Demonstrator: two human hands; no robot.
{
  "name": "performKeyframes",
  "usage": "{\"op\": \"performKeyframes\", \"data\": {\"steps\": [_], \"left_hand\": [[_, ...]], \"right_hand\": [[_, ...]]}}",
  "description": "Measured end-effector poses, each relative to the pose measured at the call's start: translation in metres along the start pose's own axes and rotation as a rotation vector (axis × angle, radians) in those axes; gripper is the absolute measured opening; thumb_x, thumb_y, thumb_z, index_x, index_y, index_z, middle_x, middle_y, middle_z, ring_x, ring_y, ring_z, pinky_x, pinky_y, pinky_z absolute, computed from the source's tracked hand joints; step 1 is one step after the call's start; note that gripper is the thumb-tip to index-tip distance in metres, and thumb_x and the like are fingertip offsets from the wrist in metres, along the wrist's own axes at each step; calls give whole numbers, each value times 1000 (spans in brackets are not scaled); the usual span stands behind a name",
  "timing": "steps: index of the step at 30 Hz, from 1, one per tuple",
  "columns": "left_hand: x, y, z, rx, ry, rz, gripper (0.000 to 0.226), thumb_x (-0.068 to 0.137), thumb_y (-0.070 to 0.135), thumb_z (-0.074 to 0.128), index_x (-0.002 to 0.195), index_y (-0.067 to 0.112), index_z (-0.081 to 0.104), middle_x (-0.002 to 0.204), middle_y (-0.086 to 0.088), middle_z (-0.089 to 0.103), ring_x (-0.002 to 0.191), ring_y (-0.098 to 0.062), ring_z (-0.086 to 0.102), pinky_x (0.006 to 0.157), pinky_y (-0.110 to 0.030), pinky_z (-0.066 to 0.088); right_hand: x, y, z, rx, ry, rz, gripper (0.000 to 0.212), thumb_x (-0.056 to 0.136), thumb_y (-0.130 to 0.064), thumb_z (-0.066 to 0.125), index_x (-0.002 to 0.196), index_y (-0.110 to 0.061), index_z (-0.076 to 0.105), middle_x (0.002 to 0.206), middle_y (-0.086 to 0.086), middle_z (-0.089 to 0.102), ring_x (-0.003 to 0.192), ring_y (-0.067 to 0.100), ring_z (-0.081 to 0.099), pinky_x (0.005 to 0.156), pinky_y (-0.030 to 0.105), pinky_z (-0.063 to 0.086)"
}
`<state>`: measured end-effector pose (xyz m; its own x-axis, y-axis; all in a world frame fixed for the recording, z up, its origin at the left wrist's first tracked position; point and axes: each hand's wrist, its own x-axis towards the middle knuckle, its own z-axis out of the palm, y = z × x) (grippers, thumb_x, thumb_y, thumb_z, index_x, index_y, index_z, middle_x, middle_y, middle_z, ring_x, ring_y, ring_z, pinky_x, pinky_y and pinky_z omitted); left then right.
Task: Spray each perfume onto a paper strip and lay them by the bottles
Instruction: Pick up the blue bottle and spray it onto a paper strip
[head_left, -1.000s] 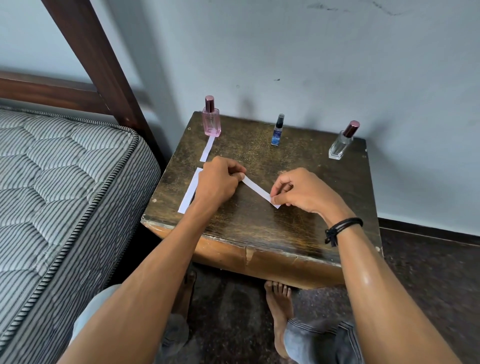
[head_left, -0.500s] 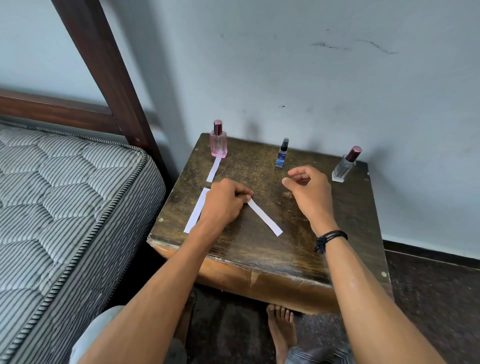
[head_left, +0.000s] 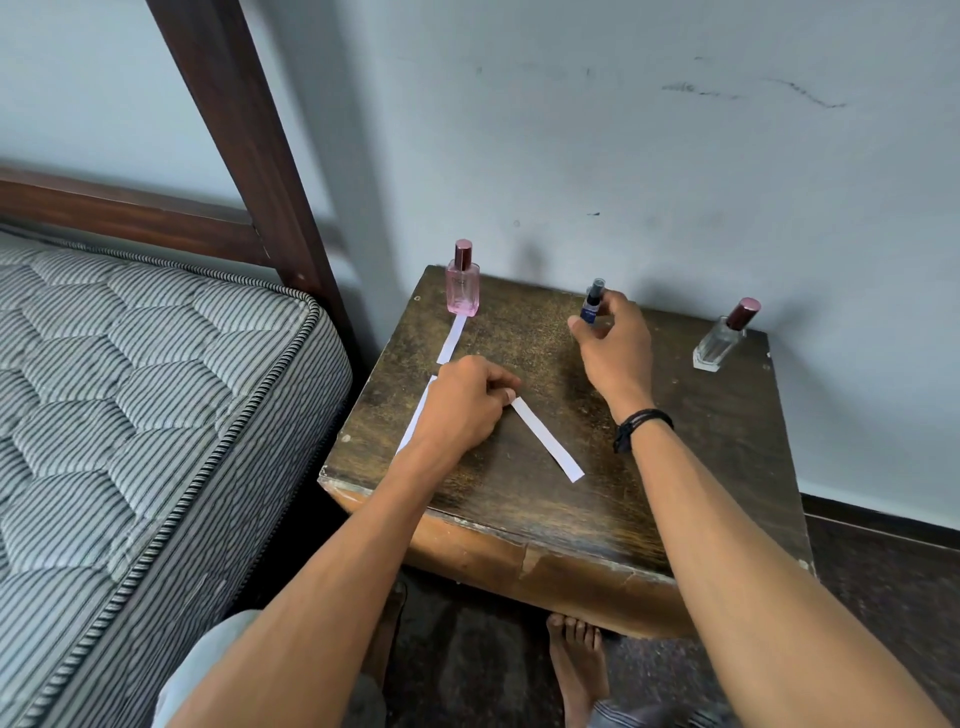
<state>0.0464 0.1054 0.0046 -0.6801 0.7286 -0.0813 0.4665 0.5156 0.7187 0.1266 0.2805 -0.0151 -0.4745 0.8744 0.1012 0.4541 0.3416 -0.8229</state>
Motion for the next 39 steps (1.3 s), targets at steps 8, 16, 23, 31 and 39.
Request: {"op": "performKeyframes", "data": {"steps": [8, 16, 23, 31, 39], "left_hand": [[0, 1, -6, -73, 79, 24, 15, 93, 15, 69, 102, 22, 78, 92, 9, 69, 92, -12, 63, 91, -32, 52], [-5, 12, -3, -391, 120, 104, 22, 92, 27, 72, 113, 20, 75, 100, 9, 74, 91, -2, 68, 77, -11, 51], [-6, 11, -1, -598, 58, 53, 25, 93, 26, 73, 116, 18, 75, 101, -1, 77, 99, -16, 72, 91, -33, 59], [-6, 16, 0, -786, 17, -28, 17, 94, 13, 70, 108, 4, 74, 96, -16, 76, 86, -23, 74, 85, -35, 62], [-8, 15, -3, -925, -43, -84, 19, 94, 10, 68, 108, -2, 72, 98, -17, 75, 84, -22, 74, 82, -29, 62]], "right_hand": [[-15, -3, -8, 50, -25, -21, 17, 95, -22, 68, 112, -23, 67, 106, -1, 70, 104, 22, 64, 91, 38, 52], [-67, -16, -31, 27, -237, -97, 16, 100, -22, 65, 116, -24, 64, 108, -1, 65, 95, 13, 64, 85, 31, 48], [-89, -20, -35, -66, -316, -145, 28, 102, -27, 62, 129, -23, 63, 112, -5, 60, 100, 13, 59, 85, 31, 46], [-89, -30, -36, -122, -391, -161, 33, 104, -29, 58, 136, -24, 58, 122, -4, 65, 109, 17, 61, 90, 37, 51], [-89, -26, -35, -48, -422, -130, 34, 105, -36, 48, 137, -28, 55, 113, -6, 65, 95, 15, 62, 80, 33, 49]]}}
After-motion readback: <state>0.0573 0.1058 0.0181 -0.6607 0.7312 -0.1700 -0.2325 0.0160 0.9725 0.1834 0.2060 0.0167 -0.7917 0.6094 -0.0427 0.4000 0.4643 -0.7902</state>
